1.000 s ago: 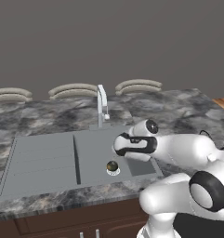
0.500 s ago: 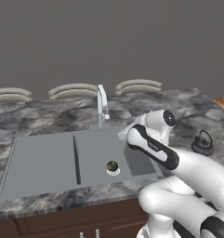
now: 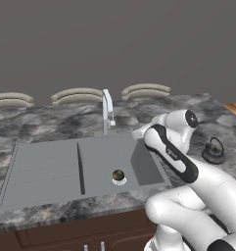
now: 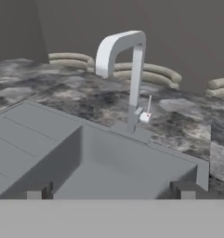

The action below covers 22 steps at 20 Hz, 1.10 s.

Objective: Pick up all produce items and place them in the sink. Turn on the sink faucet to wash them. Then turn the sink off and put them in the tray.

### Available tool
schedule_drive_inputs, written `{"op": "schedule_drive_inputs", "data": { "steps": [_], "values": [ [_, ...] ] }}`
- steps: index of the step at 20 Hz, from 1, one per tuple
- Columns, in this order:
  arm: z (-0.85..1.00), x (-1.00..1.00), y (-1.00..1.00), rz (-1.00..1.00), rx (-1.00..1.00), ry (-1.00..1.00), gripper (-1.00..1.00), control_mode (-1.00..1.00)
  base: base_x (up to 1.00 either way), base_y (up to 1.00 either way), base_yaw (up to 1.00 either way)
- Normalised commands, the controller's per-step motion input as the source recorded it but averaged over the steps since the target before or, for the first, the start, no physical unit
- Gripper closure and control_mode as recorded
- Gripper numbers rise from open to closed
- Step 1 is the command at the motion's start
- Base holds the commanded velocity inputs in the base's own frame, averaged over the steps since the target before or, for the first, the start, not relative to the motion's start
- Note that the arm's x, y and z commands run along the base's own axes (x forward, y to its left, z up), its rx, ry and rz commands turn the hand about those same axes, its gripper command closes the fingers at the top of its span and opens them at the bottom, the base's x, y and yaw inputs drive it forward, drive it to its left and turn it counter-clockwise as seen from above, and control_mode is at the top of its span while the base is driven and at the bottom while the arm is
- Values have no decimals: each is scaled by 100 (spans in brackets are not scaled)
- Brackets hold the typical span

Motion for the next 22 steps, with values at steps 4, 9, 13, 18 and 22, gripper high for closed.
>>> {"op": "schedule_drive_inputs", "data": {
  "steps": [4,9,13,18,22],
  "values": [
    [0,3,-17,-5,18,-4,-100,-100,0,0,0],
    [-7,29,0,-1,14,-2,-100,-100,0,0,0],
    [-8,37,0,0,9,-1,-100,-100,0,0,0],
    [-19,26,0,1,1,-10,-100,-100,0,0,0],
    [-7,14,1,2,-1,-18,-100,-100,0,0,0]
  ]
}}
